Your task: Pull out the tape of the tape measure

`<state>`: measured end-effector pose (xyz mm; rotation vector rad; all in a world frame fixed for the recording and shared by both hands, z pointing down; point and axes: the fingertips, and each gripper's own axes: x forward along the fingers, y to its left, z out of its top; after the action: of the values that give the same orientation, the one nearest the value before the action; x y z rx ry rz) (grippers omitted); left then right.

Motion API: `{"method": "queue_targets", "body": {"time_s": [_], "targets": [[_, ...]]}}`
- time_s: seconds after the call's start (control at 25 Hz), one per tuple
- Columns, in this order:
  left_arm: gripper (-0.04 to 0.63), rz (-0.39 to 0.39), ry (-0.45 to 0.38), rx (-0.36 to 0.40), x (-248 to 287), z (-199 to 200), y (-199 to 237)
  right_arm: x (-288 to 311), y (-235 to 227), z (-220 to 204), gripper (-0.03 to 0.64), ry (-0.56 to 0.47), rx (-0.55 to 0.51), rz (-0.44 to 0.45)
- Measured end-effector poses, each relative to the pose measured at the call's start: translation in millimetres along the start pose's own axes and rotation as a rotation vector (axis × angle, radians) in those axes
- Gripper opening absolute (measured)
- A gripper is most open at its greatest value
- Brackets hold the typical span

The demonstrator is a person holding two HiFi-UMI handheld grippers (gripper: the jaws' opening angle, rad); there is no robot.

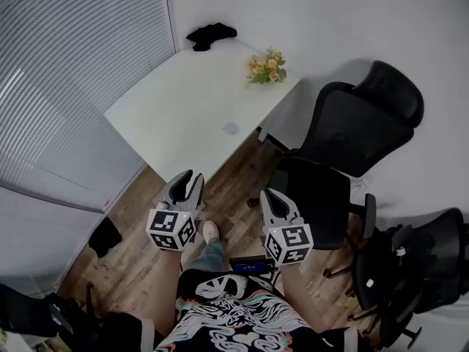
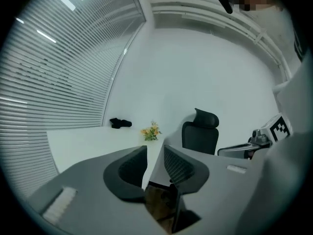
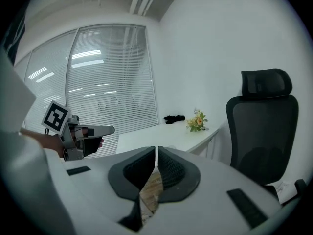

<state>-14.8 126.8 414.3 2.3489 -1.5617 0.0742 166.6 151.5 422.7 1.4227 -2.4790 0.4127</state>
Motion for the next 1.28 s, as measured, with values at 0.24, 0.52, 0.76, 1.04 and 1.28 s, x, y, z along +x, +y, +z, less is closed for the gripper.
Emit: {"method": "queue_targets", "body": {"time_s": [0.24, 0.52, 0.76, 1.04, 1.28], "targets": [[0.109, -0.035, 0.068, -0.011, 68, -1, 47, 78, -15, 8, 0.057, 0.071, -0.010, 0.011], [0.109, -0.107, 0.128, -0.010, 120, -11, 76, 137, -32, 11, 0.086, 0.121, -0.024, -0.013], [0.109, -0.170, 0.166, 0.006, 148, -15, 85, 167, -37, 16, 0.109, 0.146, -0.053, 0.004], [0.107, -0.207, 0.208, 0.054, 177, -16, 86, 190, -46, 17, 0.126, 0.183, -0.071, 0.027], [0.107, -0.243, 0.277, 0.107, 201, -32, 85, 217, -60, 12, 0.146, 0.220, -0.090, 0.070]]}}
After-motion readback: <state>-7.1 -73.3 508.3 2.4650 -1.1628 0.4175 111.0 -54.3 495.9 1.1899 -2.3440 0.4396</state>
